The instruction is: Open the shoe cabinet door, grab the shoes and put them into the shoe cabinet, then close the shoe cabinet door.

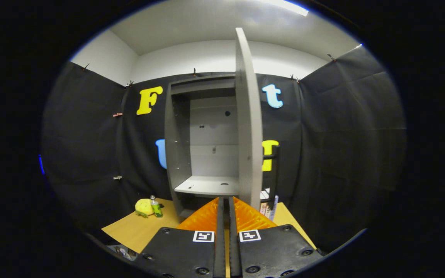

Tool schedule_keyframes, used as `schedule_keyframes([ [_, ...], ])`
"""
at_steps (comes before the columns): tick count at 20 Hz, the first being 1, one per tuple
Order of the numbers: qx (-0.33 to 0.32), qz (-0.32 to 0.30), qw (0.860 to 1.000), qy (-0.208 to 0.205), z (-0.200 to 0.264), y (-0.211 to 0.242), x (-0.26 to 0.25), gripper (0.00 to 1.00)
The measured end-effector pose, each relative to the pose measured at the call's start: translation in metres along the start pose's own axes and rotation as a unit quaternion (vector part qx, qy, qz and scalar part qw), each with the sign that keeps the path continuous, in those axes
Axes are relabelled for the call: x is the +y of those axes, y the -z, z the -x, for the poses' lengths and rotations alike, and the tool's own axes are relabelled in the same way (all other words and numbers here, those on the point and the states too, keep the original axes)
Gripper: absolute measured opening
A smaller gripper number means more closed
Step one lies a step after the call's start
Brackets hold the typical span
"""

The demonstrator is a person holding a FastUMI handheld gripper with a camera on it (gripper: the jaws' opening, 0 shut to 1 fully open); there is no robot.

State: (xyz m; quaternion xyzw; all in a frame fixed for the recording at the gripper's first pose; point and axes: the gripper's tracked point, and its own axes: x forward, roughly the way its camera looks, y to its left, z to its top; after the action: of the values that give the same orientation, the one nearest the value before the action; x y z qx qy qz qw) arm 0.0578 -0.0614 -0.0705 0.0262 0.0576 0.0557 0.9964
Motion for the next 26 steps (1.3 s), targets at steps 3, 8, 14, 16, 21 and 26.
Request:
schedule_keyframes([
  [3,0.048,-0.001,0.999,-0.025,0.002,0.029,0.018,0.2],
  [8,0.126,-0.027,0.991,-0.035,0.002,0.08,0.044,0.27],
  [14,0.238,-0.032,0.971,-0.004,0.021,0.144,0.048,0.27],
  [16,0.275,-0.031,0.961,0.01,0.029,0.166,0.048,0.27],
  [21,0.352,-0.04,0.934,0.039,0.045,0.208,0.048,0.27],
  [26,0.394,-0.044,0.916,0.055,0.036,0.255,0.049,0.27],
])
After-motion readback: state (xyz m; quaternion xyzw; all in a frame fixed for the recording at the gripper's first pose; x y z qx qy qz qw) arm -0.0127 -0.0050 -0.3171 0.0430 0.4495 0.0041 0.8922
